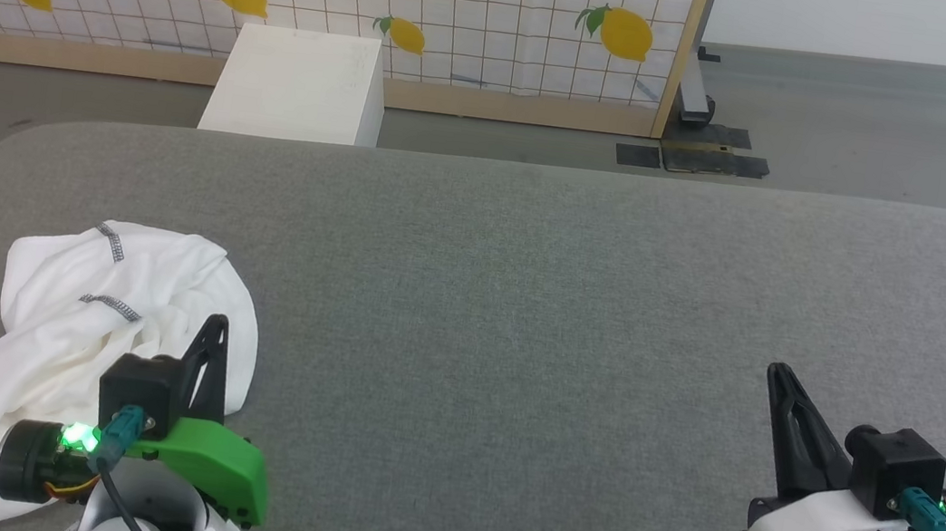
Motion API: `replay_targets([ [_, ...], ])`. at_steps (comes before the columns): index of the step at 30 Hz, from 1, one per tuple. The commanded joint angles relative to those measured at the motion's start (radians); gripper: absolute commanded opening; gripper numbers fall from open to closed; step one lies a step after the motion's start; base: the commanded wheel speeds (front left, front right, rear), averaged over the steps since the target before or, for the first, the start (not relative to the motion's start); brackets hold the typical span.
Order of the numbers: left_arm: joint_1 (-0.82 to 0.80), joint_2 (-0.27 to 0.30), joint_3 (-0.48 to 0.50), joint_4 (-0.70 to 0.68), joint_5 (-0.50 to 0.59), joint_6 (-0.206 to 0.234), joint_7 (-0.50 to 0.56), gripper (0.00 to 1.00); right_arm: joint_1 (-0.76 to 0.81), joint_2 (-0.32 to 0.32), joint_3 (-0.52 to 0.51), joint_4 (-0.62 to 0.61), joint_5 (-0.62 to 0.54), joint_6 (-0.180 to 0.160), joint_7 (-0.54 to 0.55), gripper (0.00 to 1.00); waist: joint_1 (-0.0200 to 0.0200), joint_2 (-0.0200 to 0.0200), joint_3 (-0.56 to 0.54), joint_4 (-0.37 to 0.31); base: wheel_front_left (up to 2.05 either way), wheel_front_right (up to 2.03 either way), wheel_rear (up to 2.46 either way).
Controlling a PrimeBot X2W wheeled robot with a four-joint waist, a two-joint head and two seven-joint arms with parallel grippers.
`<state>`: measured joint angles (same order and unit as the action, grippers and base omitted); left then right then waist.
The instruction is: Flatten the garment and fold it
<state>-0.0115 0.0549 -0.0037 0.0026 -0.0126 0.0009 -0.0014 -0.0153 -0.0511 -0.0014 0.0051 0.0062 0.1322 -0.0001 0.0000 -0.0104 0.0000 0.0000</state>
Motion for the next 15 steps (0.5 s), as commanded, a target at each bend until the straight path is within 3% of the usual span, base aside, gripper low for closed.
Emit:
replay_targets([
  [1, 0.011, -0.005, 0.004, -0.003, 0.013, -0.001, 0.001, 0.00, 0.015, 0.001, 0.001, -0.005, -0.006, -0.002, 0.000, 0.00, 0.0000, 0.0104, 0.000, 0.000, 0.00, 0.00, 0.00],
  [15, 0.011, -0.005, 0.004, -0.003, 0.013, -0.001, 0.001, 0.00, 0.015, 0.001, 0.001, -0.005, -0.006, -0.002, 0.000, 0.00, 0.0000, 0.0104, 0.000, 0.000, 0.00, 0.00, 0.00],
])
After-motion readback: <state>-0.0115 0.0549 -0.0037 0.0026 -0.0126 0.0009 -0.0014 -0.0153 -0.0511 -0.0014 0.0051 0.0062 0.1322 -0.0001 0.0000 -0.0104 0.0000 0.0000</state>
